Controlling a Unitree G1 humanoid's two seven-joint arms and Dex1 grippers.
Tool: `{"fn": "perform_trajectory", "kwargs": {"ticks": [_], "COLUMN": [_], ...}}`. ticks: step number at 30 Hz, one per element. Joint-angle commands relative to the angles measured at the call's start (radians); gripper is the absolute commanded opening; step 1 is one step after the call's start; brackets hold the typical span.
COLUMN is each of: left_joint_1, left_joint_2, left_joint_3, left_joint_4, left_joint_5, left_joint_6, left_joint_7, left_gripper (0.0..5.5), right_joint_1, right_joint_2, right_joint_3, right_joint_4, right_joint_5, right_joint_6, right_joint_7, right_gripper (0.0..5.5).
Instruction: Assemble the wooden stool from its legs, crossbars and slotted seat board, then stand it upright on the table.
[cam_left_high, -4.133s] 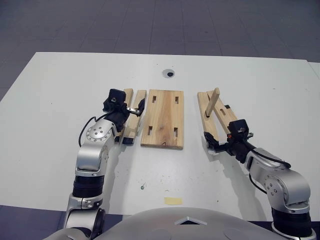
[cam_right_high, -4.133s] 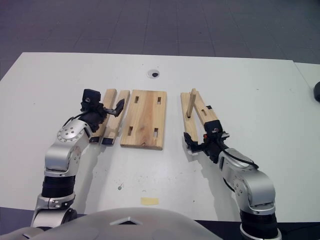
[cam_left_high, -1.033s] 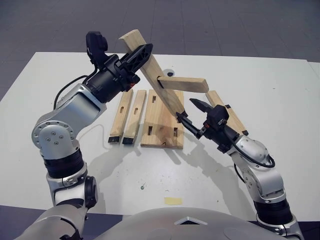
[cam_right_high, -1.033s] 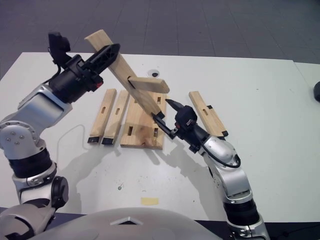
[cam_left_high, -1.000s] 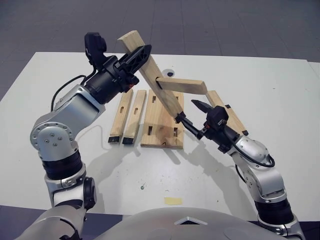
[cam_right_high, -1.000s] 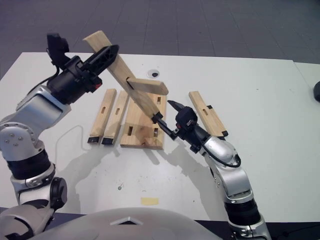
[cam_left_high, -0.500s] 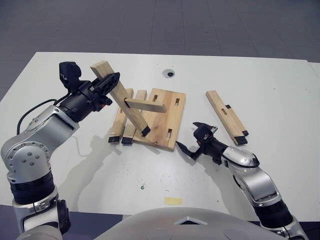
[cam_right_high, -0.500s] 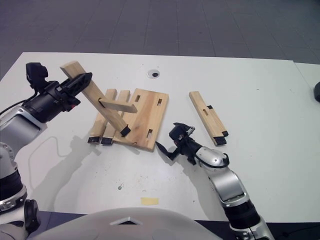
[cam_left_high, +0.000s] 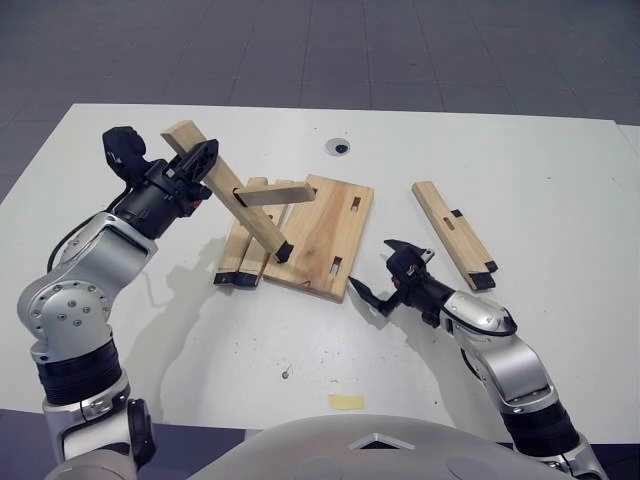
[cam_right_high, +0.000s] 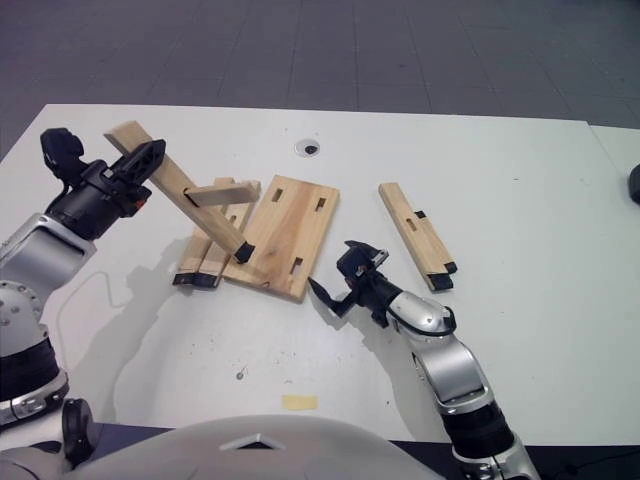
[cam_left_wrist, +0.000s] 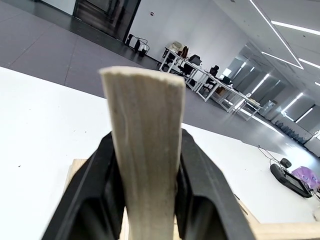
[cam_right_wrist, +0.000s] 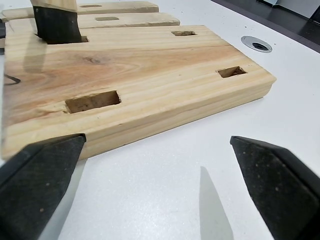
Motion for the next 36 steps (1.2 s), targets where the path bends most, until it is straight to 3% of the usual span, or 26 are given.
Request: {"fn": "perform_trajectory", "kwargs": {"ticks": [1, 13, 36], "left_joint_1": [0.001, 0.003, -0.093], "left_joint_2": [-0.008, -0.087, -0.115], "left_joint_3": [-0.02, -0.132, -0.201], "left_joint_4": [0.02, -0.111, -0.12], "left_joint_5": [0.056, 0.196, 0.334], "left_joint_6": [0.002, -0.039, -0.054], "left_joint_7": [0.019, 0.123, 0.066], "left_gripper": [1.04, 1.04, 1.04], "right_joint_1": [-0.012, -0.011, -0.013], "right_joint_2": [0.006, 0.013, 0.044], "right_joint_3": [-0.008, -0.006, -0.006], "right_joint_4": [-0.004, 0.011, 0.053], "right_joint_5": [-0.01, -0.041, -0.069], "right_joint_6": [-0.003, -0.036, -0.087], "right_joint_7": [-0.013, -0.034, -0.064], "right_gripper": [5.4, 5.4, 5.4]}}
